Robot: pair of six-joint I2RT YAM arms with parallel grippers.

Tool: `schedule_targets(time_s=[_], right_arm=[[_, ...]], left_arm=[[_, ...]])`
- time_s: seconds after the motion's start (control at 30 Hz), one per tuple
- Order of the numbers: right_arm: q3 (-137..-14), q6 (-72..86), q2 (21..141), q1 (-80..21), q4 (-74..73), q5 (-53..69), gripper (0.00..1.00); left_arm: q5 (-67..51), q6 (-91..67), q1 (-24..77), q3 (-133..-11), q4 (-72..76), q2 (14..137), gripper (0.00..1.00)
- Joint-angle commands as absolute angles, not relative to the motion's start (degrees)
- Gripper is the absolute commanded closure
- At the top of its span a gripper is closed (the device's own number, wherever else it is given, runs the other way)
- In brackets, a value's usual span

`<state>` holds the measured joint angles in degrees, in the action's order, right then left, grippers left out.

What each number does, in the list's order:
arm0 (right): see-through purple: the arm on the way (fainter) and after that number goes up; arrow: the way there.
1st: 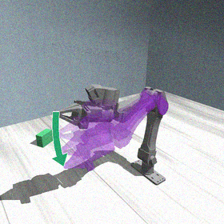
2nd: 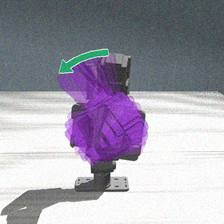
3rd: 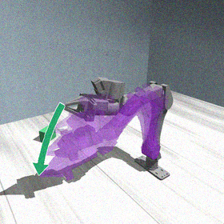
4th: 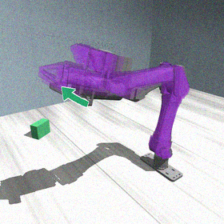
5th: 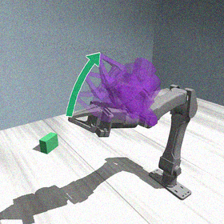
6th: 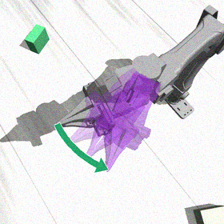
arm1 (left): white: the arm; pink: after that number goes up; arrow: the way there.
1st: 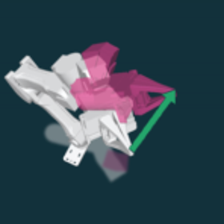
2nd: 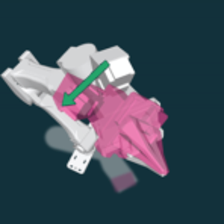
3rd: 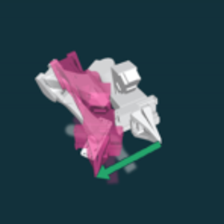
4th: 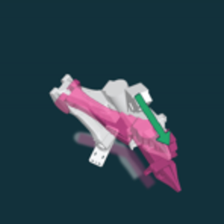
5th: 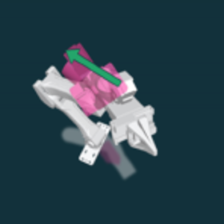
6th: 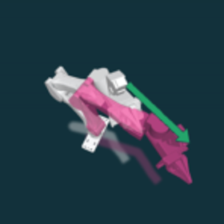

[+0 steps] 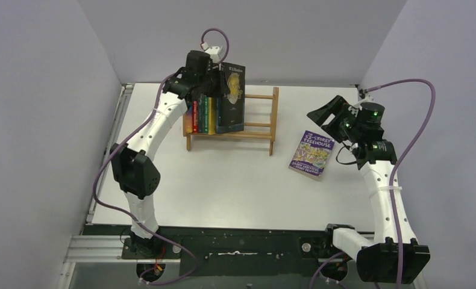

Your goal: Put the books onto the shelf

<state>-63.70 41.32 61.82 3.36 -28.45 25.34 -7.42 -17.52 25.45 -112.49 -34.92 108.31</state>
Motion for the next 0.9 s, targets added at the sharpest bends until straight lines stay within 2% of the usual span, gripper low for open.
schedule_targets(time_s=[0.0, 0.43, 0.67, 0.87], right_arm=[[-63.16, 40.09, 61.48, 3.64, -28.9, 23.24, 0.24], [-61.83, 39.08, 61.22, 3.79, -30.24, 21.68, 0.24], [-61.56, 38.6, 61.34, 3.79, -30.54, 21.21, 0.24], [-61.09, 38.41, 61.16, 3.81, -30.67, 21.03, 0.24]], left_arm=[[-9.31, -17.69, 25.84, -120.02, -26.77, 111.16, 1.0], [-9.0, -17.24, 26.12, -119.15, -26.84, 117.77, 1.0], [7.13, -16.25, 26.39, -116.32, -28.86, 116.8, 1.0], [14.46, -15.69, 26.46, -114.7, -28.31, 115.22, 1.0]])
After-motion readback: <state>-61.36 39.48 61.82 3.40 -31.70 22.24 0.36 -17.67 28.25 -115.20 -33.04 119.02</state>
